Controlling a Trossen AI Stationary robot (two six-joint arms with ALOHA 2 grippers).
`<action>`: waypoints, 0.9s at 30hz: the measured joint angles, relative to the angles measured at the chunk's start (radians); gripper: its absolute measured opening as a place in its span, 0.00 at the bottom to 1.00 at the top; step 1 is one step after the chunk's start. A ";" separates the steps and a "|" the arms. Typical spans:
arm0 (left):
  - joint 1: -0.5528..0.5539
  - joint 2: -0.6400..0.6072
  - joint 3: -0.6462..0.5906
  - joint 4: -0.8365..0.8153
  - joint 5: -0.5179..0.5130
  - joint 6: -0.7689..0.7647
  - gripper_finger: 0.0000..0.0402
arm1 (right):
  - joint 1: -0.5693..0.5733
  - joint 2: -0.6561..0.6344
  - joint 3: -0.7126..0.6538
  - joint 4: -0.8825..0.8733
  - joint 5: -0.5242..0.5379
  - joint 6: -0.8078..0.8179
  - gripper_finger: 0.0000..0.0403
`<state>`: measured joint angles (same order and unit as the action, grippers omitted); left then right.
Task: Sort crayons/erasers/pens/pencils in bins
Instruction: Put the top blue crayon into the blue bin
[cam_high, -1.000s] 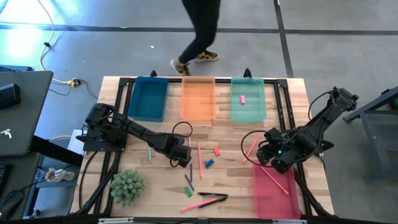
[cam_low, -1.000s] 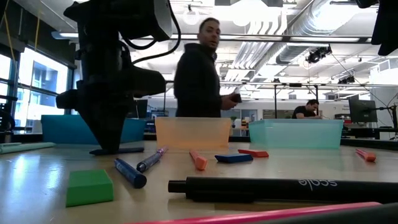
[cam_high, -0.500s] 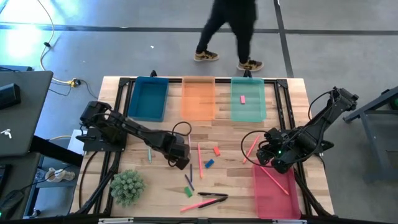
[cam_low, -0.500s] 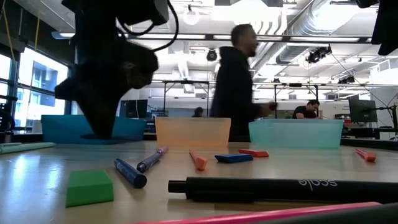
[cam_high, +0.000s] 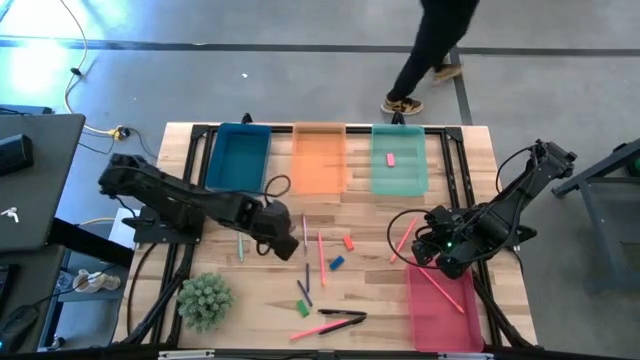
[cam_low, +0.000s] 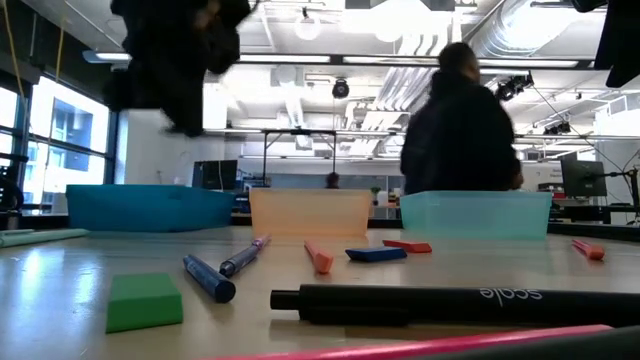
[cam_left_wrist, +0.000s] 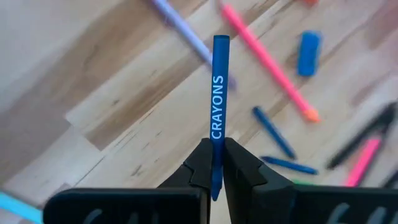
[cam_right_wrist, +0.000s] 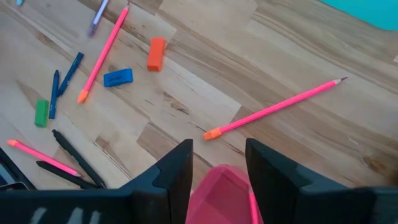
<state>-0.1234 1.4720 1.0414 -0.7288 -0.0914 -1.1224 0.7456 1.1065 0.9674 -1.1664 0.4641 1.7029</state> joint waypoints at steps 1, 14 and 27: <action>0.000 -0.021 0.001 -0.003 -0.011 0.000 0.02 | 0.000 0.000 0.000 0.002 0.000 0.000 0.35; 0.083 -0.250 -0.001 -0.168 -0.148 0.052 0.02 | -0.034 0.000 0.000 0.034 0.021 -0.002 0.35; 0.298 -0.385 0.000 -0.256 -0.154 0.275 0.02 | -0.108 0.000 0.000 0.097 0.074 -0.002 0.35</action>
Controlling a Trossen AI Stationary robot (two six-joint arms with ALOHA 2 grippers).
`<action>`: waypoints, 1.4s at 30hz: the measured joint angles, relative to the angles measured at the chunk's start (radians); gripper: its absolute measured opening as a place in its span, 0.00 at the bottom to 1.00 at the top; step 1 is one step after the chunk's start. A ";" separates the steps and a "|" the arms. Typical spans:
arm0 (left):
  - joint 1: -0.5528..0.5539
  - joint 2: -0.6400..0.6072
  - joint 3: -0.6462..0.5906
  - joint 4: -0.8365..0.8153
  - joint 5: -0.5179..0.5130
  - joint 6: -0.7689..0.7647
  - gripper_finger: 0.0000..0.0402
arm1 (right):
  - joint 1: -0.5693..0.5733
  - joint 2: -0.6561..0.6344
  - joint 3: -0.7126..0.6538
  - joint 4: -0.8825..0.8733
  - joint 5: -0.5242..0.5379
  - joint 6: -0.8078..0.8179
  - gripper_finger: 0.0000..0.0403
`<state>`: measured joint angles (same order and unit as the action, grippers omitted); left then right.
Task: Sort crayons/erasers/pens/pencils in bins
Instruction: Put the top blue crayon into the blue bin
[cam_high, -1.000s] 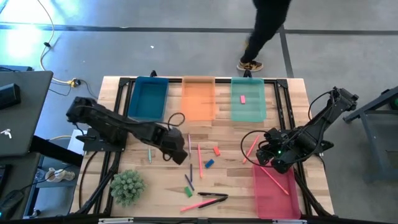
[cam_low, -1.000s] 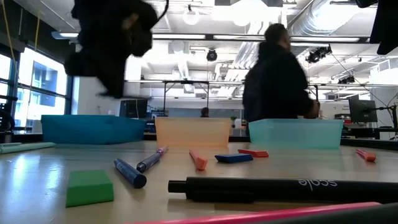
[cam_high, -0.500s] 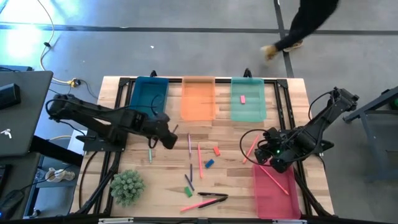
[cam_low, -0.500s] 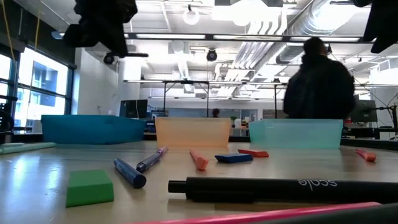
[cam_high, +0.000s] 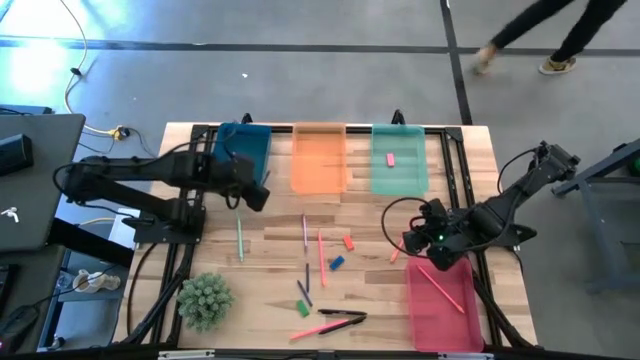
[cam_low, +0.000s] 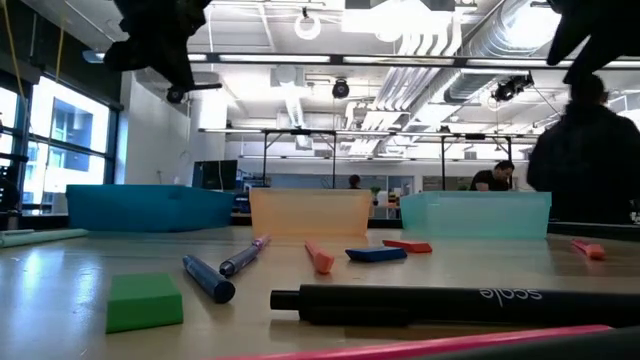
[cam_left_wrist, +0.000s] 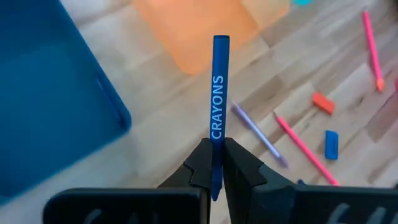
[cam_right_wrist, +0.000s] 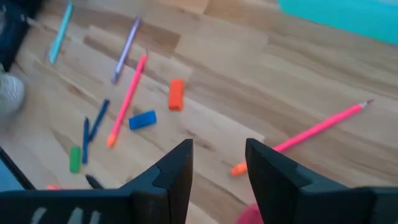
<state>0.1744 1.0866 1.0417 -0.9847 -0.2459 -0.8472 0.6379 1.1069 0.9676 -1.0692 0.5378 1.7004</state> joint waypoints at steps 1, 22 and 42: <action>0.016 -0.009 0.001 -0.001 0.009 0.018 0.02 | -0.007 0.000 0.000 0.003 0.010 0.000 0.35; 0.454 -0.032 0.000 -0.119 0.032 0.370 0.02 | -0.276 0.000 0.000 0.044 0.089 -0.150 0.35; 0.683 0.139 -0.211 0.111 0.160 0.353 0.02 | -0.724 0.000 0.000 0.380 -0.206 -1.126 0.35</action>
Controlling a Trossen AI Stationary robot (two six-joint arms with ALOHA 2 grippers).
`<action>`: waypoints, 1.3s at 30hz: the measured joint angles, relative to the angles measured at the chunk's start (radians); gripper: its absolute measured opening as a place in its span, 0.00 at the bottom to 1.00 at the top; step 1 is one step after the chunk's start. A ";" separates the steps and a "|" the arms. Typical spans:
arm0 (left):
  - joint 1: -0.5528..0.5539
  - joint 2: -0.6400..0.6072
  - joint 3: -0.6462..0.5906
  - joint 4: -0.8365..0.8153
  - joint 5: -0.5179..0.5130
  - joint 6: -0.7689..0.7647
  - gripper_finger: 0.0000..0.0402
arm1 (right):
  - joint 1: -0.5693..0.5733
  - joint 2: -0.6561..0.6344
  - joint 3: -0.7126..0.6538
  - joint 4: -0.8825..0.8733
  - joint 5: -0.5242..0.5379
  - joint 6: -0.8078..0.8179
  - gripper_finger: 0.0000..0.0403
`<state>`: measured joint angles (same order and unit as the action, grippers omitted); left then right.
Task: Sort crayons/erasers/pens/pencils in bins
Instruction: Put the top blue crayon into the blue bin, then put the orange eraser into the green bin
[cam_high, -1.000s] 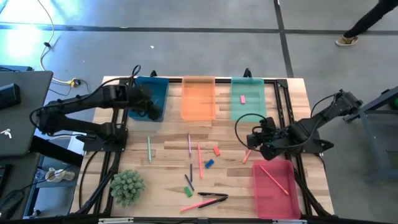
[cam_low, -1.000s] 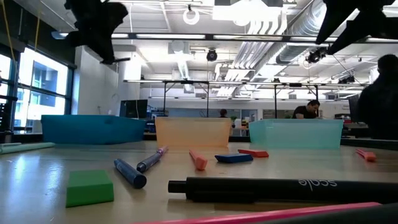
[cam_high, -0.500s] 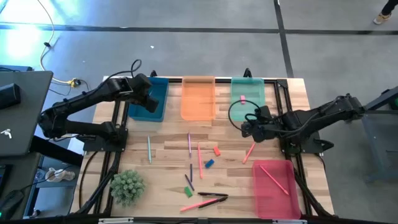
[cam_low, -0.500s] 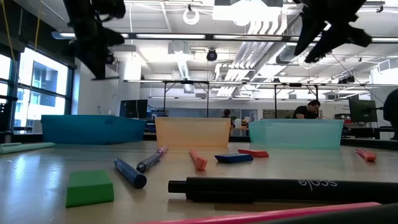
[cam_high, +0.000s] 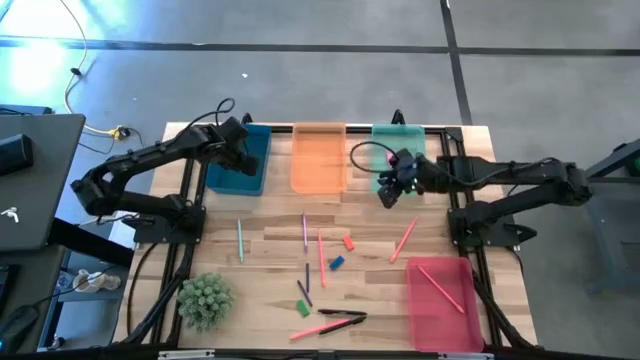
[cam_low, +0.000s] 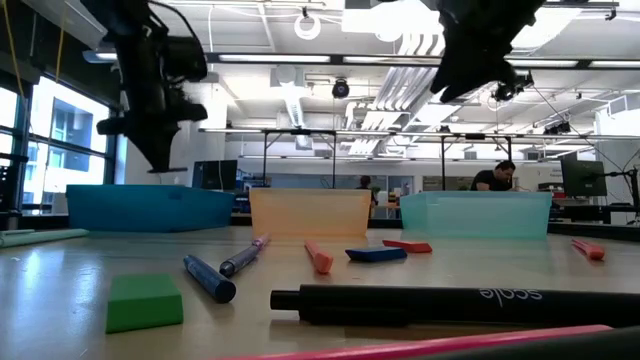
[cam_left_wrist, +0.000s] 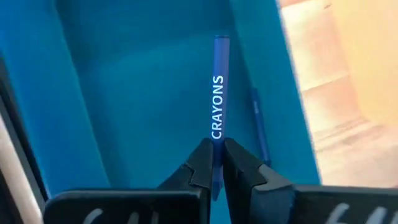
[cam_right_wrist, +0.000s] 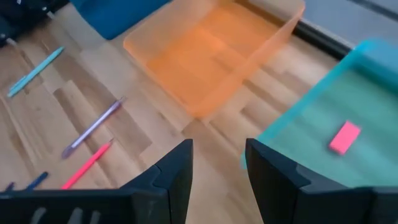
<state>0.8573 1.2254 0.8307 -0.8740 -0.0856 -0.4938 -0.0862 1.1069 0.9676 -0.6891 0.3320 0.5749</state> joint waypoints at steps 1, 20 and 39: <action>0.006 0.020 0.000 0.006 0.004 0.000 0.02 | -0.022 0.000 0.000 0.009 -0.012 -0.035 0.35; 0.021 0.162 0.000 0.066 0.021 -0.004 0.05 | -0.311 0.000 0.000 0.100 -0.176 -0.327 0.35; 0.021 0.162 0.023 0.052 0.022 0.102 0.37 | -0.306 0.000 0.000 0.100 -0.306 -0.006 0.35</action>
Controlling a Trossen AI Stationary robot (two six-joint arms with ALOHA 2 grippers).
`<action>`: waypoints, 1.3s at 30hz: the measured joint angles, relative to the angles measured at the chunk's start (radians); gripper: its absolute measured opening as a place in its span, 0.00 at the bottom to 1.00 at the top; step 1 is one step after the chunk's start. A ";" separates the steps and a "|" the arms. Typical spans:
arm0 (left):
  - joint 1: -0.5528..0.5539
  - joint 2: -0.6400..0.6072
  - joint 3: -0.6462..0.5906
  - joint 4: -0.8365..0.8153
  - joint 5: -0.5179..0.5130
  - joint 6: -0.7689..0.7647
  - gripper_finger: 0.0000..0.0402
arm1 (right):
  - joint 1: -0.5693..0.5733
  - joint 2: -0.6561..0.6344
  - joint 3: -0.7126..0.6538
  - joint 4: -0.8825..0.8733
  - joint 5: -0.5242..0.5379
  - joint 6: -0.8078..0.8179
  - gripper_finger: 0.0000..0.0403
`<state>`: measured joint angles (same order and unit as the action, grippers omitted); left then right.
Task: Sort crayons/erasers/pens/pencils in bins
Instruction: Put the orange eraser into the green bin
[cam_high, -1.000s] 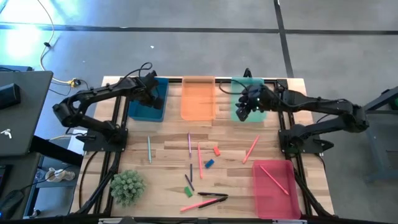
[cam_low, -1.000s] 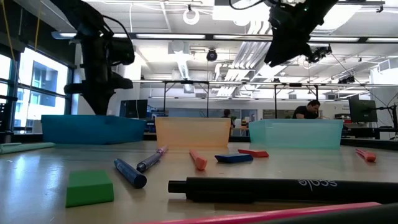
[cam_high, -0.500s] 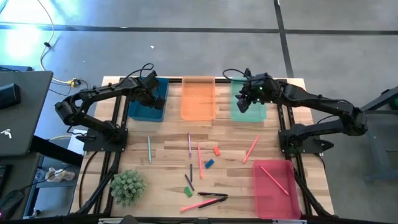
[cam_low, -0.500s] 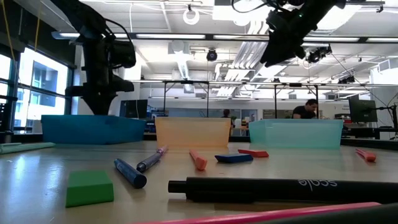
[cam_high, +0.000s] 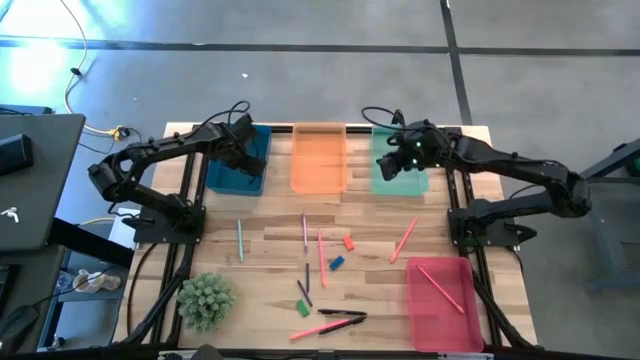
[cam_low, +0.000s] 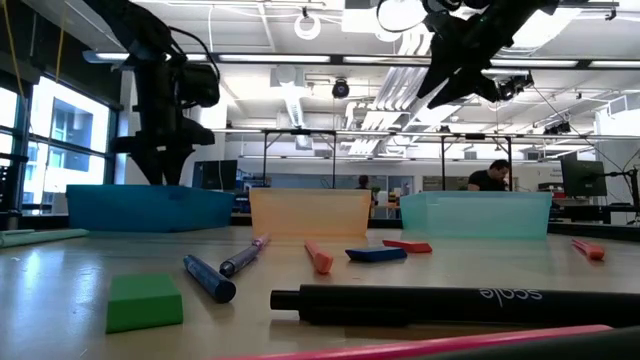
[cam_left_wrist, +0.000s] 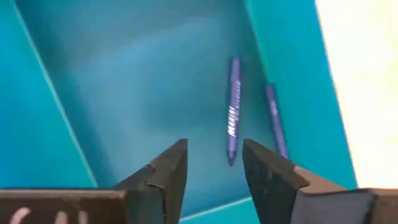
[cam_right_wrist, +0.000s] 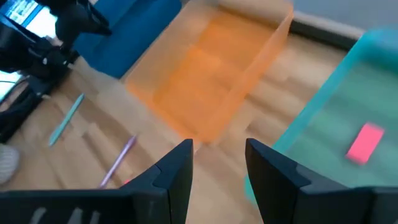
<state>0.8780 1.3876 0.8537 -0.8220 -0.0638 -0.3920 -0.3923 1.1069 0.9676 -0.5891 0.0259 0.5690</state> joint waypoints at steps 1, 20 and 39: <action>0.000 0.000 0.012 -0.004 0.003 0.018 0.38 | 0.013 0.000 0.000 -0.009 0.001 0.031 0.35; 0.051 -0.148 0.238 -0.099 0.177 0.303 0.38 | 0.294 0.047 0.000 0.153 0.155 0.291 0.35; 0.071 -0.313 0.149 -0.272 0.324 0.360 0.36 | 0.437 0.358 0.300 -0.208 0.163 0.325 0.35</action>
<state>0.9489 1.0748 1.0023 -1.0939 0.2601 -0.0322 0.0446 1.4651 1.2678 -0.7967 0.1886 0.8936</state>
